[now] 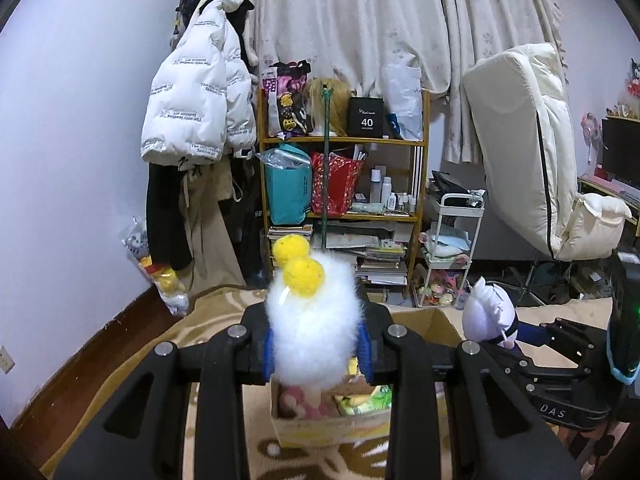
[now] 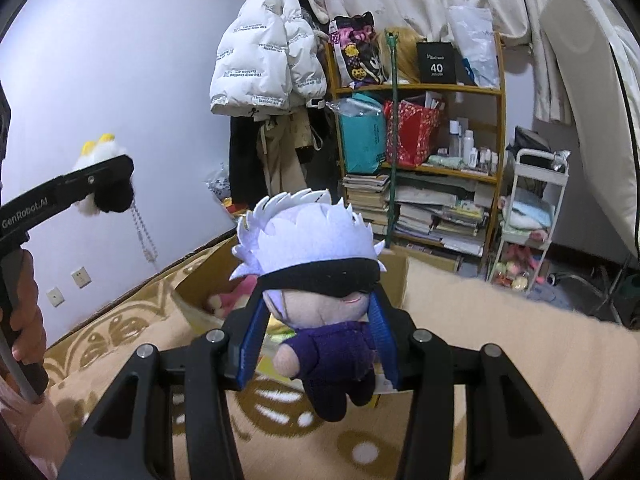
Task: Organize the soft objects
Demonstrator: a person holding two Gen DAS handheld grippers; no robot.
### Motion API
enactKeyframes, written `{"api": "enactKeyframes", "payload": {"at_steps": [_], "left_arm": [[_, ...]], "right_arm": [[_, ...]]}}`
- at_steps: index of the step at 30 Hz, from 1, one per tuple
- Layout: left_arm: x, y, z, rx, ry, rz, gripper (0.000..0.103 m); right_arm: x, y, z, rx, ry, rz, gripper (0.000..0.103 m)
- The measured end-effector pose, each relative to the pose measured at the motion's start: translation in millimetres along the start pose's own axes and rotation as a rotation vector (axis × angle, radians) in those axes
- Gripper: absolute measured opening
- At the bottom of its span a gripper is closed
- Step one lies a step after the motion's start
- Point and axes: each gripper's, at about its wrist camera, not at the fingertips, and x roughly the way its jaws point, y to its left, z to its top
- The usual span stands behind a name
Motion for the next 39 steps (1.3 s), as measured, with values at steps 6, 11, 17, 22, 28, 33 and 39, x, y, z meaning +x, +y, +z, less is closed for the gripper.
{"api": "enactKeyframes", "payload": {"at_steps": [6, 11, 17, 22, 28, 33, 39], "left_arm": [[35.4, -11.8, -14.8, 0.032, 0.058, 0.005, 0.03], [68.1, -19.2, -42.4, 0.055, 0.148, 0.018, 0.03], [94.2, -25.3, -69.6, 0.105, 0.23, 0.031, 0.031], [105.4, -18.9, -81.4, 0.071, 0.288, 0.048, 0.041], [96.3, -9.0, -82.5, 0.056, 0.276, 0.09, 0.068], [79.0, 0.3, -75.1, -0.005, 0.269, 0.092, 0.076], [45.2, 0.5, -63.4, 0.028, 0.244, 0.116, 0.083]], "right_arm": [[18.4, -5.2, 16.5, 0.016, -0.016, -0.009, 0.052], [36.4, -14.6, 16.8, 0.038, 0.001, -0.019, 0.053], [60.6, -29.3, 5.4, 0.122, 0.067, -0.004, 0.056], [75.5, -32.1, -7.4, 0.132, 0.12, -0.006, 0.057], [78.6, -26.2, -13.2, 0.098, 0.15, -0.002, 0.064], [65.9, -23.5, -7.7, 0.09, 0.133, -0.003, 0.079], [33.0, -15.9, 0.9, 0.082, 0.078, -0.031, 0.097]]}}
